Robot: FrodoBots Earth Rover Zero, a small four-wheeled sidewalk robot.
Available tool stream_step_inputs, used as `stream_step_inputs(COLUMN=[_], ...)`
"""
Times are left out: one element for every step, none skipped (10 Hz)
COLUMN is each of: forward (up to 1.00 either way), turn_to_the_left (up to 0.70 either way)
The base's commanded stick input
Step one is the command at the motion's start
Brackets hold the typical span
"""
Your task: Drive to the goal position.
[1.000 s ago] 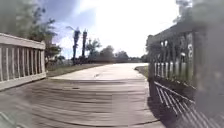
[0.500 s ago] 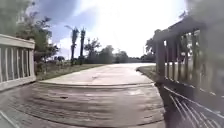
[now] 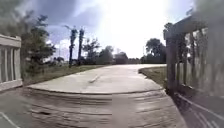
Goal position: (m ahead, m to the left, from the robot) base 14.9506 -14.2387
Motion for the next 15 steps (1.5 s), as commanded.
stream_step_inputs(forward=[0.85, 0.85, 0.85, 0.85, 0.85, 0.85, 0.85, 0.85, 0.85, 0.85, 0.85, 0.85, 0.85, 0.85, 0.85], turn_to_the_left=[0.00, 0.00, 0.00, 0.00, 0.00, 0.00, 0.00, -0.09, -0.29, -0.34, 0.00, 0.00, 0.00, 0.00, 0.00])
